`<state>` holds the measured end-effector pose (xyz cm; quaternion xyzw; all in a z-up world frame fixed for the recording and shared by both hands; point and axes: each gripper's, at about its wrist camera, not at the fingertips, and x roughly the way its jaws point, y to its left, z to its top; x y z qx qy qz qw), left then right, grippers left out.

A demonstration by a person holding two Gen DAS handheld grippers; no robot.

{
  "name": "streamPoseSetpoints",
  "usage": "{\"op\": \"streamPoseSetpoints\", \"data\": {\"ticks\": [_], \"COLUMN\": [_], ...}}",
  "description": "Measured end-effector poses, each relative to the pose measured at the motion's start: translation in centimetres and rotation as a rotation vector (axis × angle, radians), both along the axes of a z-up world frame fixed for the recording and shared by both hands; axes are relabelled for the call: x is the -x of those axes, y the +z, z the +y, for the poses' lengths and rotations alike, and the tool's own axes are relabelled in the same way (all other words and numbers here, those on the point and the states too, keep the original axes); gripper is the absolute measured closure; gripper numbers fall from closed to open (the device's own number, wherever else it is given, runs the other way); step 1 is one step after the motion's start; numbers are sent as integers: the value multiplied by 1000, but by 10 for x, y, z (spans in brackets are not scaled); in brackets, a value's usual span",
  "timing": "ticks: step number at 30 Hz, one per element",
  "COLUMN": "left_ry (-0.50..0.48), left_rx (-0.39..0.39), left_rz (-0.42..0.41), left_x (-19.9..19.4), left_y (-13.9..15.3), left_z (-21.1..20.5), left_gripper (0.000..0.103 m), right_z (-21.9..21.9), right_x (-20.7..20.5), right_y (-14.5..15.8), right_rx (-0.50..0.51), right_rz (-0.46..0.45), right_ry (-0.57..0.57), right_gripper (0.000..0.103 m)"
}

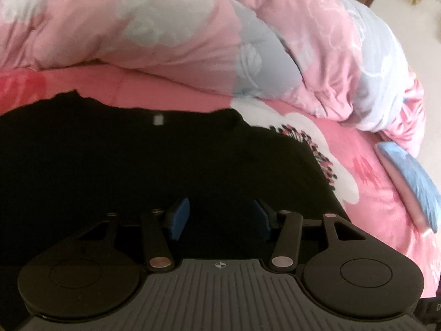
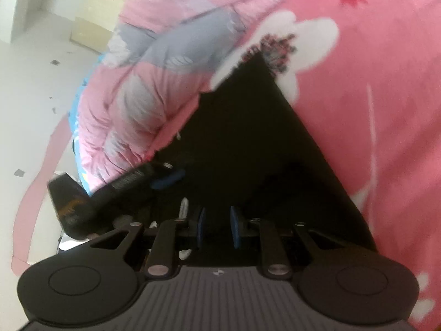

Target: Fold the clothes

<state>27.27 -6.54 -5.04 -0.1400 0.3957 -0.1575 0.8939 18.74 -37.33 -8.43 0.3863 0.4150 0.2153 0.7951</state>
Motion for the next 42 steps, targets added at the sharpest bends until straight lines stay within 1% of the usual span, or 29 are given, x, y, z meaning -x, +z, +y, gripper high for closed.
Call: {"op": "streamPoseSetpoints", "data": {"ticks": [3, 6, 8, 9, 11, 12, 14, 17, 19, 23, 26, 27, 29, 33, 36, 39, 42], "left_ry": [1, -8, 3, 12, 34, 43, 55, 66, 74, 101, 129, 135, 138, 132, 126, 129, 117], "left_rx": [-18, -61, -95, -105, -105, -96, -85, -76, -71, -74, -90, -108, -160, -245, -283, -292, -312], "left_rz": [7, 31, 44, 47, 46, 40, 26, -7, -29, -33, -14, -16, -21, -11, -25, -77, -84], "left_x": [4, 8, 13, 16, 25, 32, 49, 89, 125, 194, 237, 249, 272, 306, 327, 346, 358], "left_y": [3, 2, 3, 6, 16, 23, 38, 61, 72, 79, 71, 67, 57, 36, 22, 12, 1], "left_z": [-4, -15, -16, -13, -2, 7, 23, 52, 76, 114, 127, 127, 125, 115, 110, 107, 102], "left_gripper": [51, 51, 51, 51, 51, 51, 51, 50, 45, 41, 39, 39, 39, 38, 38, 38, 38], "right_z": [3, 13, 19, 19, 17, 16, 12, 1, -8, -22, -28, -26, -22, 1, 24, 46, 65], "right_x": [0, -7, -13, -10, -1, 6, 30, 69, 99, 161, 194, 203, 218, 235, 245, 251, 257], "right_y": [5, 7, -4, -7, -10, -6, 6, 20, 23, 21, 14, 13, 15, 28, 37, 38, 36], "right_rx": [-35, -74, -69, -76, -95, -104, -121, -130, -138, -129, -136, -122, -62, 89, 227, 330, 428], "right_rz": [-26, -54, 4, 25, 63, 72, 47, 6, -12, -42, -58, -63, -78, -125, -161, -170, -198], "right_ry": [7, 37, 46, 51, 59, 75, 94, 86, 59, -17, -64, -82, -108, -82, -50, -24, -7], "right_gripper": [82, 82, 82, 84, 83, 82, 82, 81, 81, 81, 80, 80, 80, 80, 80, 80, 80]}}
